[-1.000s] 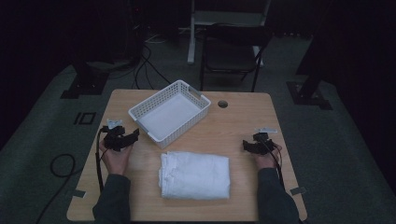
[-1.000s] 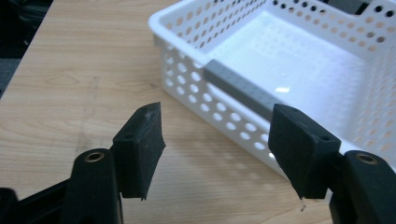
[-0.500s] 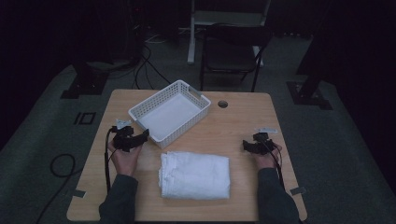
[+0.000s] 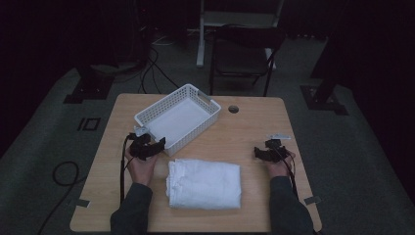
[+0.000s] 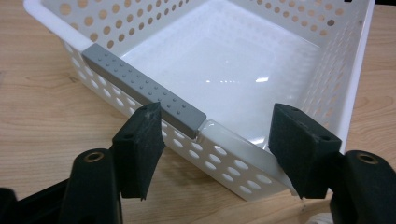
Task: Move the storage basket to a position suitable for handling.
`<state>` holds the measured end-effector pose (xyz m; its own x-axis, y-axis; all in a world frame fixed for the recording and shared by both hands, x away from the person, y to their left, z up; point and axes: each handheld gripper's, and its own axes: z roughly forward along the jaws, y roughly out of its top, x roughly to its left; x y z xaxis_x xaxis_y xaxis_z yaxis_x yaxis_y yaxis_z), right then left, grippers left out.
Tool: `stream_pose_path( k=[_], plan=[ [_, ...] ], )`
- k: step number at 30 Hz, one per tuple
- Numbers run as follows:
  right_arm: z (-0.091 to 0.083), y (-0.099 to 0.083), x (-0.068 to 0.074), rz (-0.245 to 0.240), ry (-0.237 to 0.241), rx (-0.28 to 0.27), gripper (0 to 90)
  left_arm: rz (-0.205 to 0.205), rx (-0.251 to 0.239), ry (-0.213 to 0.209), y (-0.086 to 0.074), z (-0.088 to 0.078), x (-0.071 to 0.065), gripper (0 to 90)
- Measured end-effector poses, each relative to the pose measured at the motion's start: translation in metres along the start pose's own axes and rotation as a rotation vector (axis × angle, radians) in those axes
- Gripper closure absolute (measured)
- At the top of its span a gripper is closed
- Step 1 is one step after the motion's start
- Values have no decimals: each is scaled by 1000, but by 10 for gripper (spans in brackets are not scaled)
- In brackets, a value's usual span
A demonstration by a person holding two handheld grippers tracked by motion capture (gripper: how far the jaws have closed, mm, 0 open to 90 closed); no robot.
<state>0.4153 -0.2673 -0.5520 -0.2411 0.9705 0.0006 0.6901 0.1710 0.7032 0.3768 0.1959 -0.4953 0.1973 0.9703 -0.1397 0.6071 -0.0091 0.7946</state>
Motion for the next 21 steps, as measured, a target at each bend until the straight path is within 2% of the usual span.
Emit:
stream_pose_path(
  k=[5, 13, 18, 21],
  plan=[
    [0, 0, 0, 0, 0, 2, 261, 0, 13, -16, 2, -1, 2, 383],
    [0, 1, 0, 4, -1, 12, 276, 21, 24, -27, 5, -1, 4, 417],
    [-2, 1, -1, 18, -6, 7, 368, 47, 31, -27, 9, 1, 3, 475],
    [-4, 1, -3, 43, 10, 2, 450, 52, 35, -28, 11, 2, 4, 493]
  ],
)
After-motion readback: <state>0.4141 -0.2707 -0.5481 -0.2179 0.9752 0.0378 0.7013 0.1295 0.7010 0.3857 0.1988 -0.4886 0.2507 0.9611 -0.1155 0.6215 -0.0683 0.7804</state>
